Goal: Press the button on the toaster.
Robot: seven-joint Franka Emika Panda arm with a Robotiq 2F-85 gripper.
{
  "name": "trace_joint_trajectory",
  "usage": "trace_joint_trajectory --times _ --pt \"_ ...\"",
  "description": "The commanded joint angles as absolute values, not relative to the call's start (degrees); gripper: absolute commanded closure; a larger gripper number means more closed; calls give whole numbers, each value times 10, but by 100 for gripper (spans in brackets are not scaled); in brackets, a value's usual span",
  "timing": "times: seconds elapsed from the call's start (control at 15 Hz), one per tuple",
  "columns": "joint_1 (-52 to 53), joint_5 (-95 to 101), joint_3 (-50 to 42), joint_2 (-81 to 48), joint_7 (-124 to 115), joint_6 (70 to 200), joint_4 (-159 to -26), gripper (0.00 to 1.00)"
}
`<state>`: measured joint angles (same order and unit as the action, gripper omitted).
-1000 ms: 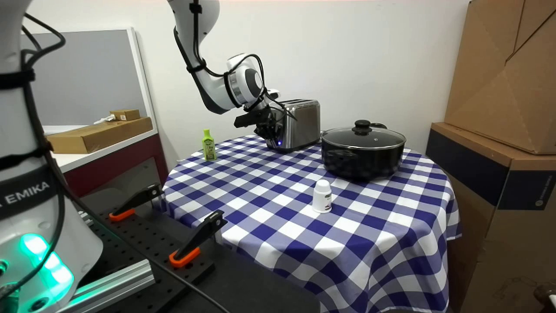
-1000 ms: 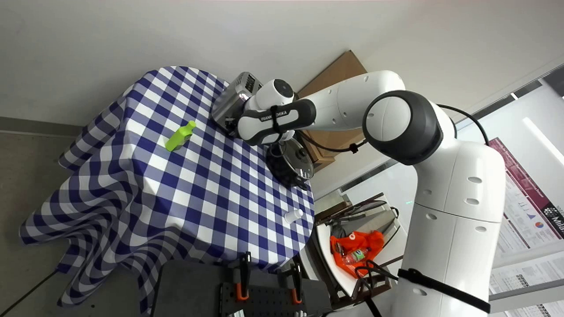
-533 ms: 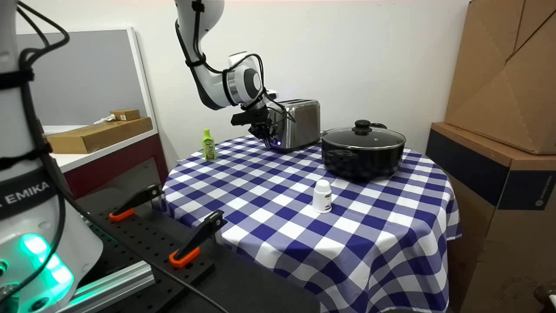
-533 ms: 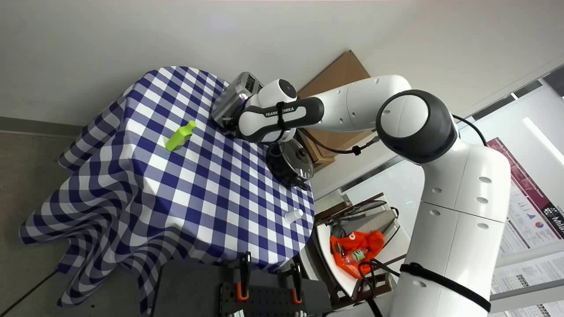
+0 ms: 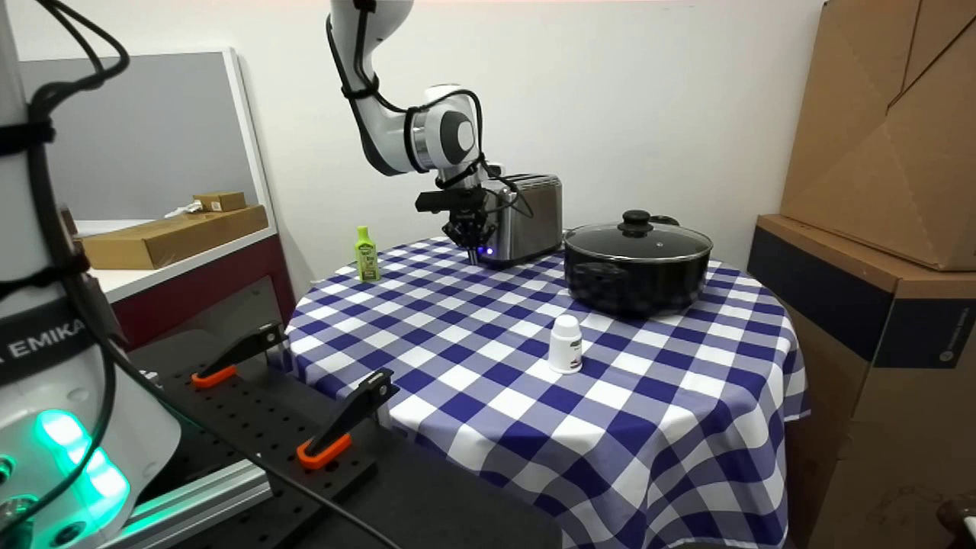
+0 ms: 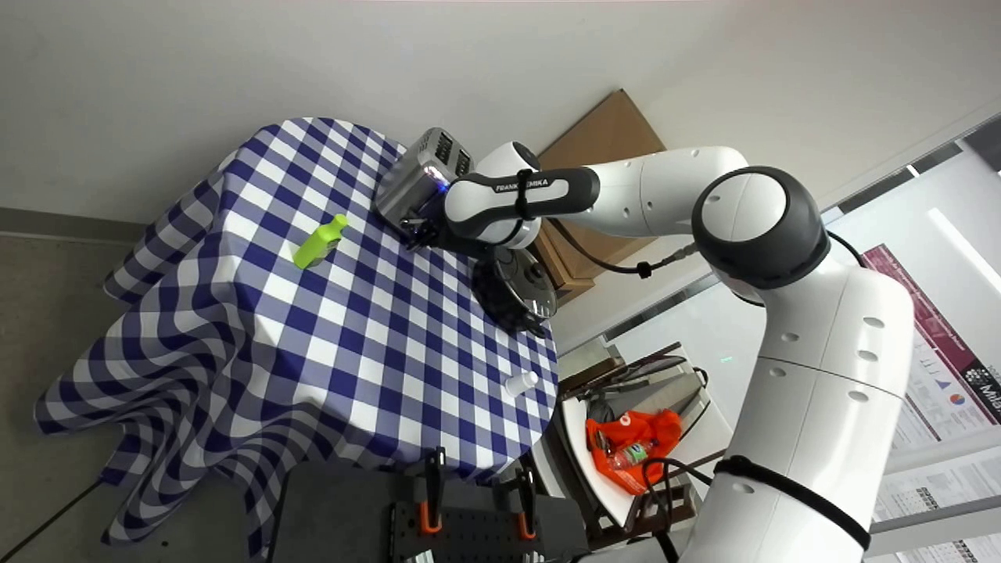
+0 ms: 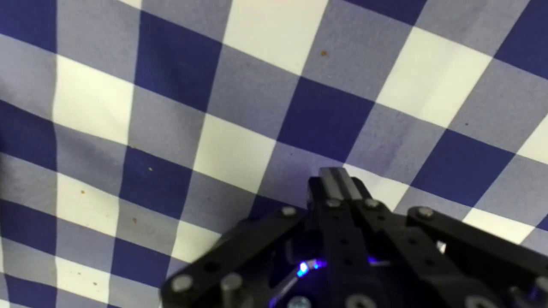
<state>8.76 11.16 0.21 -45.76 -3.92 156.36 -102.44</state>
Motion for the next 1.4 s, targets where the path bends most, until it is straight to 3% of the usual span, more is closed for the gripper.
trace_joint_trajectory --times 0.0,1.33 --pt "83 100 -1 -453 -24 1513 -1008 100" --pt "174 173 -85 -497 -93 1542 -961 100"
